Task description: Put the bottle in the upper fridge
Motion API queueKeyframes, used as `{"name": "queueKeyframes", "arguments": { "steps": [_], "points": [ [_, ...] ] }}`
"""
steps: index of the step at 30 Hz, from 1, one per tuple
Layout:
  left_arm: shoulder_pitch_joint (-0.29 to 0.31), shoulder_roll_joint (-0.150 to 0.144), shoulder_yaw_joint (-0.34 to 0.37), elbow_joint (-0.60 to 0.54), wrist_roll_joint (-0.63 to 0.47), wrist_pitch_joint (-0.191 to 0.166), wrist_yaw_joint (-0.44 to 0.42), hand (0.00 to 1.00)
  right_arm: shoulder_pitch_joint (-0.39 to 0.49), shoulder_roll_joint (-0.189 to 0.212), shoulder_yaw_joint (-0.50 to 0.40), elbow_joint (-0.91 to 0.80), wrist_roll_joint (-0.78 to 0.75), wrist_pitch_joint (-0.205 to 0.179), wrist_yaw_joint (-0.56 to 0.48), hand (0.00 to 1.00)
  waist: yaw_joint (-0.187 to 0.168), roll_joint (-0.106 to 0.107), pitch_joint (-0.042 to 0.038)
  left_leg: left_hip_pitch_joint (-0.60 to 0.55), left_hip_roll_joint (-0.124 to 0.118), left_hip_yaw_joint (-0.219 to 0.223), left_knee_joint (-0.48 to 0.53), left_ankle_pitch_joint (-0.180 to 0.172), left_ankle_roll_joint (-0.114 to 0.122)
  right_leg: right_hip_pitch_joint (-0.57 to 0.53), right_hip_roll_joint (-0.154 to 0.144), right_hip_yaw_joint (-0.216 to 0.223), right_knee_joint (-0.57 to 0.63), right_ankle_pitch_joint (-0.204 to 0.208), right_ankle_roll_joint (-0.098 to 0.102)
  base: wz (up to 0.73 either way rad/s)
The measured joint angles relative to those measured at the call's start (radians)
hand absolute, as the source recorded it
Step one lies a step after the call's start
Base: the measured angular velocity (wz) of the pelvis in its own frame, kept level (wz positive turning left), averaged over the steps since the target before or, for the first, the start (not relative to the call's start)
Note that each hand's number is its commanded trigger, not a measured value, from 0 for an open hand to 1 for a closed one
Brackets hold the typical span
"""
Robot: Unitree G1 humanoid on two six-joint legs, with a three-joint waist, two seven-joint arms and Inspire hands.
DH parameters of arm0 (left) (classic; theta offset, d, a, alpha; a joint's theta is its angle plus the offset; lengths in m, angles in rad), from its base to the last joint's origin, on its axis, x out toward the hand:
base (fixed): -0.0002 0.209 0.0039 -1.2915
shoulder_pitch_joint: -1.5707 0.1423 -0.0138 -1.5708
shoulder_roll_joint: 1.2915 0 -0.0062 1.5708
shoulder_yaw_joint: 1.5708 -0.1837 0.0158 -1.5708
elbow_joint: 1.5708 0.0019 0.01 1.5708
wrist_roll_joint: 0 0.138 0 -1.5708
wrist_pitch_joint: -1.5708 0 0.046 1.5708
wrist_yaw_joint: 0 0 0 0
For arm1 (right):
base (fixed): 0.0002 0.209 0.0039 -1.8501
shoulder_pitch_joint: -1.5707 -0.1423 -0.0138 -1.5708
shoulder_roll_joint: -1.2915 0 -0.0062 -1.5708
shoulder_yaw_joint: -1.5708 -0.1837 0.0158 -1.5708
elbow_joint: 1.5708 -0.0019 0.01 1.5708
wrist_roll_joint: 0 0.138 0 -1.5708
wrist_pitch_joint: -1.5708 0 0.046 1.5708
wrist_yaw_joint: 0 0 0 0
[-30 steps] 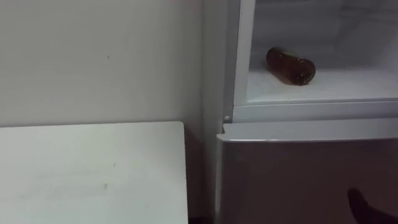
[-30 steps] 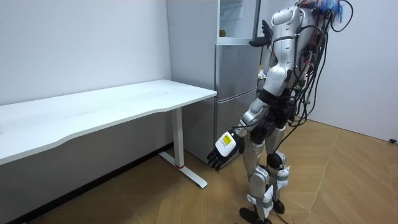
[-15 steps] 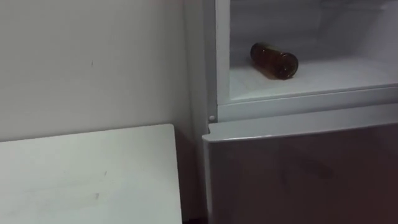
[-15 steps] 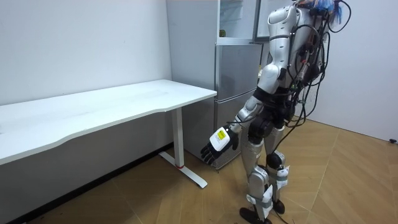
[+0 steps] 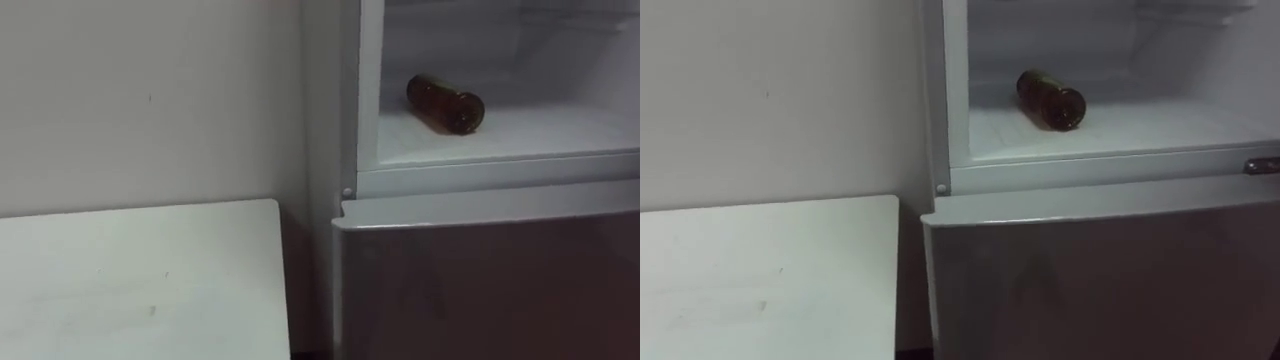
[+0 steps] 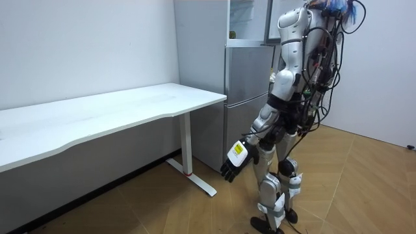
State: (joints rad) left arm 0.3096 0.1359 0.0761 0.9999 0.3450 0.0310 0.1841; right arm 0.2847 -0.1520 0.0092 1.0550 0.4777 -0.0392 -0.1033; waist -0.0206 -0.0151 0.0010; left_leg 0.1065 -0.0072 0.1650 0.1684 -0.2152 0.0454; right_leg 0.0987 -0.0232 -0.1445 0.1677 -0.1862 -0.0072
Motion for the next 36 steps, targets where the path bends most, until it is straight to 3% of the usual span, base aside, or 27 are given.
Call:
{"name": "queueKeyframes", "arguments": {
  "steps": [4, 15, 23, 29, 32, 36],
  "points": [
    [0.0, -0.008, -0.001, 0.001, 0.001, 0.018, -0.007, 0.0, -0.025, 0.003, 0.009, 0.035, 0.031, 0.021, 0.094, 0.0, 0.001, 0.0, 0.0, 0.006, -0.003, -0.003, 0.006, -0.007, 0.003, 0.01, -0.004, -0.009, 0.0, -0.003, 0.005, 0.02],
    [0.001, -0.011, 0.001, 0.001, 0.001, 0.055, -0.018, 0.0, -0.038, 0.002, -0.034, 0.079, 0.042, 0.054, 0.164, 0.0, -0.002, 0.004, -0.001, 0.008, -0.006, -0.004, 0.003, -0.01, 0.007, 0.013, -0.005, -0.011, -0.004, -0.006, 0.01, 0.0],
    [-0.005, -0.012, 0.002, 0.002, 0.0, 0.057, -0.02, 0.0, -0.039, 0.004, -0.091, 0.08, 0.23, 0.078, 0.178, 0.0, -0.011, 0.007, -0.0027, 0.013, -0.005, -0.007, 0.001, -0.011, 0.006, 0.024, -0.002, -0.004, -0.014, -0.006, 0.01, 0.01],
    [-0.008, -0.007, 0.051, 0.001, -0.001, 0.053, -0.022, 0.0, -0.058, 0.002, -0.253, -0.079, 0.351, 0.082, 0.099, 0.0, -0.044, 0.0, -0.0016, 0.027, -0.005, 0.002, -0.001, -0.011, 0.007, 0.021, 0.002, 0.006, 0.002, -0.01, 0.009, -0.04],
    [-0.013, -0.003, 0.077, 0.001, -0.003, 0.05, -0.018, 0.0, -0.073, 0.001, -0.311, -0.154, 0.418, 0.06, 0.035, 0.0, -0.059, -0.005, -0.0026, 0.029, -0.005, 0.002, 0.0, -0.011, 0.007, 0.021, 0.002, 0.007, 0.003, -0.011, 0.009, 0.0],
    [-0.003, -0.003, 0.079, -0.033, -0.008, 0.047, -0.012, 0.0, -0.056, 0.001, -0.359, -0.43, 0.547, 0.052, -0.123, 0.0, -0.062, -0.004, -0.0039, 0.029, -0.003, 0.019, 0.0, -0.011, 0.007, 0.013, 0.005, 0.021, 0.007, -0.009, 0.009, -0.11]
  ]
}}
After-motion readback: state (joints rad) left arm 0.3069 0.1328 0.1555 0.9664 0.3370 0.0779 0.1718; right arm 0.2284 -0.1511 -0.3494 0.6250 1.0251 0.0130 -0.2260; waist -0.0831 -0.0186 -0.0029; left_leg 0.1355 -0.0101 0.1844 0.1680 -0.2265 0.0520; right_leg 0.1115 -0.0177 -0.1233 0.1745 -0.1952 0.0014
